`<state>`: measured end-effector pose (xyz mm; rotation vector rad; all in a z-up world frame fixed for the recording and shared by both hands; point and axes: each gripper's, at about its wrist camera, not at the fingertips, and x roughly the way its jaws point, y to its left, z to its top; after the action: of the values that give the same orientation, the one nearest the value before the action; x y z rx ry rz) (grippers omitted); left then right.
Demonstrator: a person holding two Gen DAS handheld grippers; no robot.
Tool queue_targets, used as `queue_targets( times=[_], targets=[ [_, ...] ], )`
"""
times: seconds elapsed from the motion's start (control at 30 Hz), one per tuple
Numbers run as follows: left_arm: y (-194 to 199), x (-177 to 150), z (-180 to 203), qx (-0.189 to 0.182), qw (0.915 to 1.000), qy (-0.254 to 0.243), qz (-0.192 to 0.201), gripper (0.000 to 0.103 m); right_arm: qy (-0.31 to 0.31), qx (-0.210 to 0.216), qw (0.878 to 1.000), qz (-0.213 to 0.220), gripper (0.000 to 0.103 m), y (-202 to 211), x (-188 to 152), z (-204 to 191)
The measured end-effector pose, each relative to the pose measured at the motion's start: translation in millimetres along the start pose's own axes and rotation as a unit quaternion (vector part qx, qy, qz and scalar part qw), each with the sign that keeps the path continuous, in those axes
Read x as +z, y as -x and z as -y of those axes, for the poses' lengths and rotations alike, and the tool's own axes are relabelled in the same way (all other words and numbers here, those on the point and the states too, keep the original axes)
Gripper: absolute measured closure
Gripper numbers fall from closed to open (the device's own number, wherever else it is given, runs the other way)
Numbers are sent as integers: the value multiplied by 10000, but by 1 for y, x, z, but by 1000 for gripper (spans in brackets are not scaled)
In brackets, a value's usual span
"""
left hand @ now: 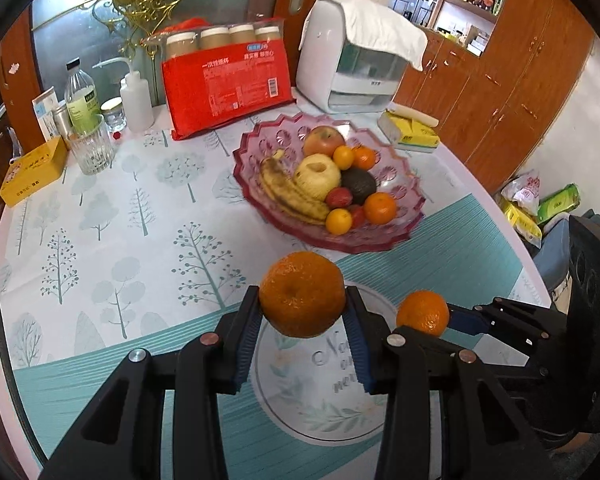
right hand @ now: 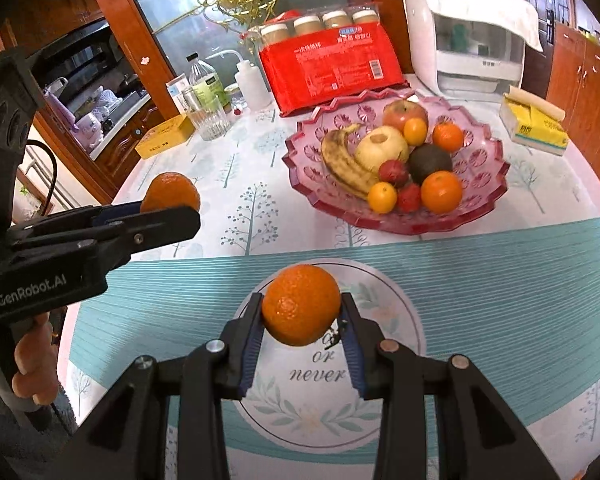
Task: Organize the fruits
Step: 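Carry both oranges into the pink bowl and open both tools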
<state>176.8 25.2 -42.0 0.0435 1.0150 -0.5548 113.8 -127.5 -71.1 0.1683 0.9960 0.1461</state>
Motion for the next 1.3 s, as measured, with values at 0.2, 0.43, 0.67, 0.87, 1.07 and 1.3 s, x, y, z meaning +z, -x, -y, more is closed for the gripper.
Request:
queue_targets(
  times=[0.2,0.43,0.67,0.87,1.07,1.3],
  targets=[
    [6,11,26,179,9998,25,17,64,200,-82,9996,171,66,26,21,18],
    [5,44,49,469,9989,60,73,64,636,-196,9961,571,66,65,74,40],
    [13,96,68,725,9964,79,424,64,960,-434,9896,981,66,89,149,75],
    [7,148,77,1090,9911,53,758,64,1065,-416,9884,1001,66,72,195,98],
    [-51,168,61,1427,9880,373,456,64,792,-339,9943,624,66,10,212,126],
    [-124,153,40,1493,9854,816,-72,64,681,-302,9972,-6,66,-60,194,150]
  ],
)
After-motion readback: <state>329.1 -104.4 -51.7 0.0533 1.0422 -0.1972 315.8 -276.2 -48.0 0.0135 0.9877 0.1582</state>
